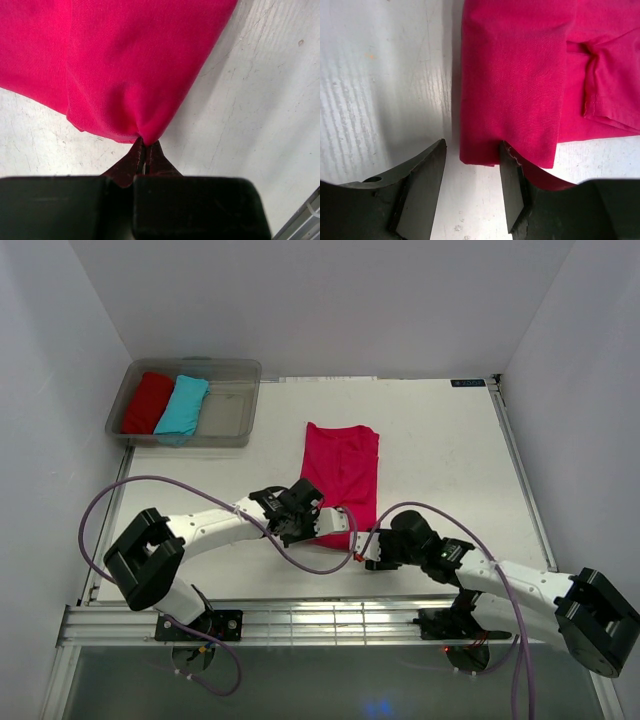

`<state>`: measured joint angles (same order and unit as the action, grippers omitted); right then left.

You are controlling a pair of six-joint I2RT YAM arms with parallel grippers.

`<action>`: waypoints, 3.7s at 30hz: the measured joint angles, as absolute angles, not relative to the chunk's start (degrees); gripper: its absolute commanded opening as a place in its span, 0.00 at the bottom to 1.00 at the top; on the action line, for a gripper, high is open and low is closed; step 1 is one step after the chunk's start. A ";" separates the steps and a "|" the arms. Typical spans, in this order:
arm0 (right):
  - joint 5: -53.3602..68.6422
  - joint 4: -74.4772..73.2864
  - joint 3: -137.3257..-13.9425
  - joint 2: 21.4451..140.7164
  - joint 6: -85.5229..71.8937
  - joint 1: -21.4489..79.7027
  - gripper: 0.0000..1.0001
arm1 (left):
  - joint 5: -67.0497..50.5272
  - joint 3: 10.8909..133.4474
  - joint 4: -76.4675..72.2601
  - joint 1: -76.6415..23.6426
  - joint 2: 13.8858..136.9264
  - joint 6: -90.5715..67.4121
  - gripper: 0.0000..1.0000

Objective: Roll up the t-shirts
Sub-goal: Roll the T-shirt to the center of the board.

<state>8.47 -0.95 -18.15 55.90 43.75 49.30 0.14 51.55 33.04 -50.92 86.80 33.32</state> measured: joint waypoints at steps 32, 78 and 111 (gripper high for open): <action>27.07 -21.37 -28.84 58.87 41.45 45.84 0.08 | -24.45 57.80 60.07 -42.83 84.68 41.65 0.00; 24.21 21.45 -23.88 73.03 -4.03 40.86 0.11 | -21.80 78.72 58.63 -29.39 111.46 33.19 0.13; 19.55 20.62 -27.92 79.99 -12.12 39.86 0.10 | -6.63 38.89 29.61 -47.64 69.10 51.68 0.55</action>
